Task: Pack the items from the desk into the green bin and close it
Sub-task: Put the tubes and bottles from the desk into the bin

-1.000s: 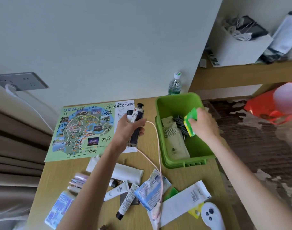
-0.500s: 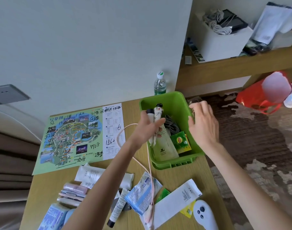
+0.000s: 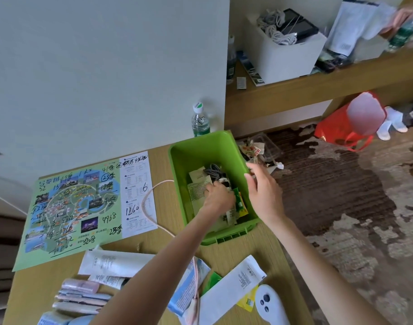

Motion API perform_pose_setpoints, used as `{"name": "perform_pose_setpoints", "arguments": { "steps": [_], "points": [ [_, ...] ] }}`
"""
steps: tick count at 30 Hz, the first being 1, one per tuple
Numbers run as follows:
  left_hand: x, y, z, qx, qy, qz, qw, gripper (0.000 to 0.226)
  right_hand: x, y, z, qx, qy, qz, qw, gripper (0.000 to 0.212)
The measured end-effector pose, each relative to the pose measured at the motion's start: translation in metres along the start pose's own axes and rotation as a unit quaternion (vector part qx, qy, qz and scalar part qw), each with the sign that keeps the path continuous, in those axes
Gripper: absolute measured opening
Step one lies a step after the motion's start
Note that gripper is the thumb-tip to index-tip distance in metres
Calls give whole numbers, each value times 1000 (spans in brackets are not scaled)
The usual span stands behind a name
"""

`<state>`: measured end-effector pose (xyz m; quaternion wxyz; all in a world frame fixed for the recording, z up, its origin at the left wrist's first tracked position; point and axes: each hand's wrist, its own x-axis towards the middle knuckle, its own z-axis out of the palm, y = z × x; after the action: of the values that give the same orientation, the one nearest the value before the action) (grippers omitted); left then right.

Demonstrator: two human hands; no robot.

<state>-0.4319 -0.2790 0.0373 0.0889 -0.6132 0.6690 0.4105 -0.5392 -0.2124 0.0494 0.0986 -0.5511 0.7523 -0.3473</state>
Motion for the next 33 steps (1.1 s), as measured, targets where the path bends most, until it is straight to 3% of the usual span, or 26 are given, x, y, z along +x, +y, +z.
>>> {"name": "perform_pose_setpoints", "arguments": {
  "steps": [6, 9, 13, 18, 23, 27, 30, 33],
  "points": [
    [-5, -3, -9, 54, 15, 47, 997, 41, -1, 0, -1, -7, 1, 2, 1000, 31],
    [-20, -7, -25, 81, 106, 109, 985, 34, 0, -1, -3, -17, -10, 1, 1000, 33],
    [-47, -29, -60, 14, 244, 192, 950, 23, -3, -9, -7, -52, -10, -1, 999, 33],
    [-82, -89, -91, -50, 336, 179, 923, 19, -25, -39, -10, -107, 14, -63, 992, 32],
    [-117, -167, -77, -66, 346, 129, 927, 15, -72, -85, 1, -37, -2, -128, 991, 24],
    [-146, -229, -38, -73, 296, 86, 949, 14, -123, -104, 21, -9, -41, -207, 977, 25],
    [-166, -262, 1, -67, 252, 71, 963, 15, -162, -96, 36, -13, -120, -234, 965, 22],
    [-178, -279, 35, -55, 222, 65, 971, 17, -192, -69, 46, -70, -253, -206, 943, 25]
  ]
}}
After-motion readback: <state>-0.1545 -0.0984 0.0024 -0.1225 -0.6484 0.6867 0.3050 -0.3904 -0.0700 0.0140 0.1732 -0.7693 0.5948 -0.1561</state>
